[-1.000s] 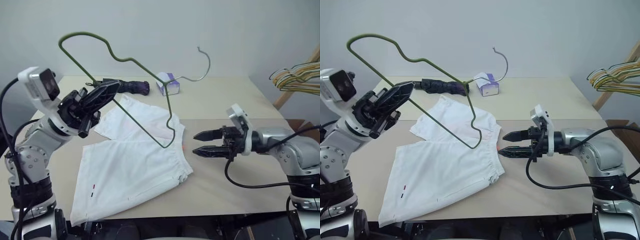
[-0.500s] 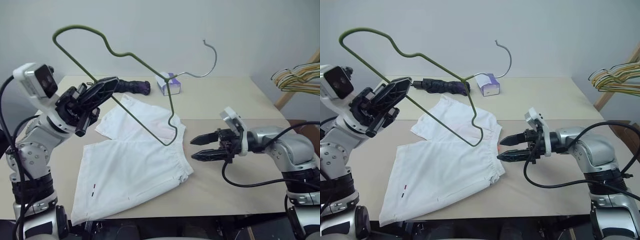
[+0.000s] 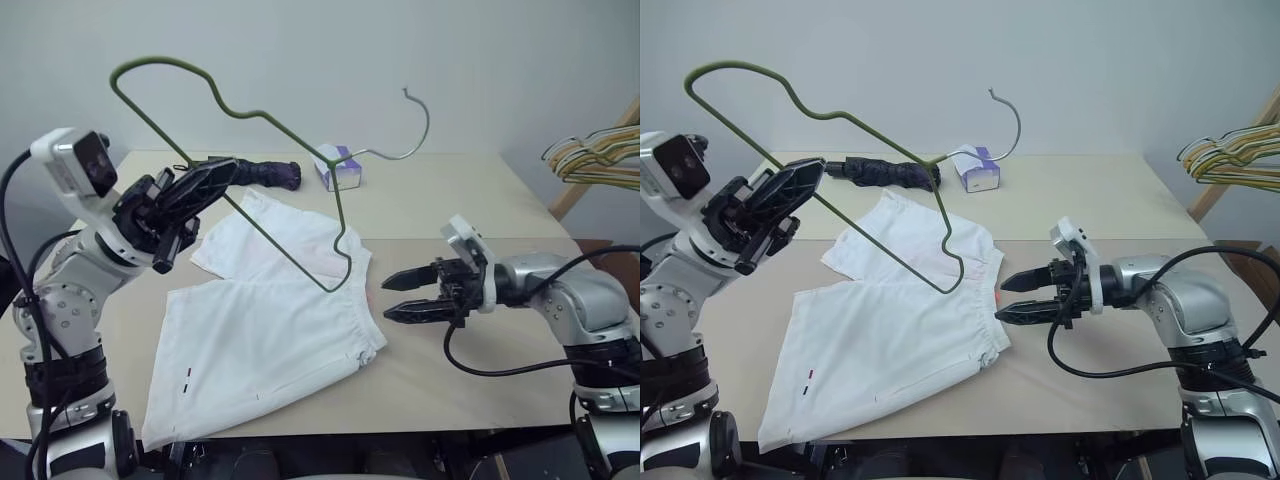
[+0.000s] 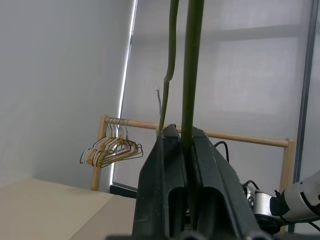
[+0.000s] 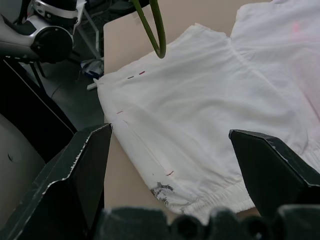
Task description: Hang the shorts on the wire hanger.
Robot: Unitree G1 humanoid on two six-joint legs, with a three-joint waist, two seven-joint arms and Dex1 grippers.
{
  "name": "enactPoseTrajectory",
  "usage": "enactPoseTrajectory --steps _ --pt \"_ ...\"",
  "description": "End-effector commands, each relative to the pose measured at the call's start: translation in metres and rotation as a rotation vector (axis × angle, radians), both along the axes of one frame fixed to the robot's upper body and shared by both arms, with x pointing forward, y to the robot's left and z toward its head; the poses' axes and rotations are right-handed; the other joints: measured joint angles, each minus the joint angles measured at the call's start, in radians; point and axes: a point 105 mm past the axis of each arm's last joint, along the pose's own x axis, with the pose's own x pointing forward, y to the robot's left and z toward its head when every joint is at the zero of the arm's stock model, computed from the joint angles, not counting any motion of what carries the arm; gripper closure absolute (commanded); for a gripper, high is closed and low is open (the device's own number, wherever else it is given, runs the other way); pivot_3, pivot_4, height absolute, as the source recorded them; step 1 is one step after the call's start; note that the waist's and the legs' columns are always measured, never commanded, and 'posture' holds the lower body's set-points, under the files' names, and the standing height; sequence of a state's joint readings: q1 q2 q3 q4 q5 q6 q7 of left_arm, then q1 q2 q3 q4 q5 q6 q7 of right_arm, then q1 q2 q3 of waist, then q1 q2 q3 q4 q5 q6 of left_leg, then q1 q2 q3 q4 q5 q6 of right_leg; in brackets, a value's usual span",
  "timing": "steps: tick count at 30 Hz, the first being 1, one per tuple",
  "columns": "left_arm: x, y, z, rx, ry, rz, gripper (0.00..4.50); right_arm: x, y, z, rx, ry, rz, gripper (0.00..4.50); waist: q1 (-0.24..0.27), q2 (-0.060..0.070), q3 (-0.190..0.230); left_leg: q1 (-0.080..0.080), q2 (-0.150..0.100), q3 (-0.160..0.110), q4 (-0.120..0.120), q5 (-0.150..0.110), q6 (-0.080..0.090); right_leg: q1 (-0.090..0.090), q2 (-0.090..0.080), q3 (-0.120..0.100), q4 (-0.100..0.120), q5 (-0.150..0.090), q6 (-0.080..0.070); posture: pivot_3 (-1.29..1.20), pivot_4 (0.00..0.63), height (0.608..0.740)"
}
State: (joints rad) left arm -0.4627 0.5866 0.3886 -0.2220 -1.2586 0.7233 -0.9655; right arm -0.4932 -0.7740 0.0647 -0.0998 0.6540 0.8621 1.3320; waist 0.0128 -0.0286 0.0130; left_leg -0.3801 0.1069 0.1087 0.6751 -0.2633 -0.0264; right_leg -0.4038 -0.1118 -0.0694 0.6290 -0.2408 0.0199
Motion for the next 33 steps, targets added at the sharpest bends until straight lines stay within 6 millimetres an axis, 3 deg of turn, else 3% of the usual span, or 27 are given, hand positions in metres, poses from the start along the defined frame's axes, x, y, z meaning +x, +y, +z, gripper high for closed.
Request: enactPoseTrajectory --steps 1,10,17,24,33 --pt "-0.004 -0.001 0.012 -0.016 -0.061 -0.022 4.5 -0.005 -0.005 0.017 0.047 -0.035 0.028 0.14 0.0 0.0 0.0 0.0 0.0 0.0 0.0 0.0 0.0 0.0 0.0 0.0 0.0 0.0 0.0 0.05 0.0 0.74" --pt "-0.009 0.0 0.017 -0.039 -0.08 -0.051 4.5 -0.007 -0.008 0.017 0.075 0.012 0.07 0.14 -0.002 0.0 0.0 0.0 0.0 0.0 0.0 0.0 0.0 0.0 0.0 0.0 0.0 0.0 0.0 0.03 0.0 0.74" --pt "-0.003 -0.004 0.016 -0.05 -0.064 -0.063 4.5 0.009 0.022 0.021 0.119 -0.061 0.04 0.14 -0.012 0.0 0.0 0.001 0.0 0.0 0.001 0.0 0.0 0.0 0.0 0.0 0.001 0.0 0.0 0.01 0.0 0.74" --pt "0.0 -0.01 0.01 -0.04 -0.048 -0.068 4.5 0.008 0.042 0.036 0.142 -0.114 0.084 0.14 -0.017 0.001 0.001 -0.002 0.0 0.0 0.001 0.0 0.0 -0.001 0.0 0.0 0.0 0.0 0.0 0.01 0.0 0.74" --pt "0.0 -0.012 0.009 -0.059 -0.051 -0.071 4.5 0.0 0.061 0.035 0.109 -0.137 0.189 0.14 -0.027 0.001 0.001 -0.002 0.0 0.0 0.001 0.0 0.0 -0.001 0.0 0.0 0.001 0.0 0.001 0.01 0.0 0.74"
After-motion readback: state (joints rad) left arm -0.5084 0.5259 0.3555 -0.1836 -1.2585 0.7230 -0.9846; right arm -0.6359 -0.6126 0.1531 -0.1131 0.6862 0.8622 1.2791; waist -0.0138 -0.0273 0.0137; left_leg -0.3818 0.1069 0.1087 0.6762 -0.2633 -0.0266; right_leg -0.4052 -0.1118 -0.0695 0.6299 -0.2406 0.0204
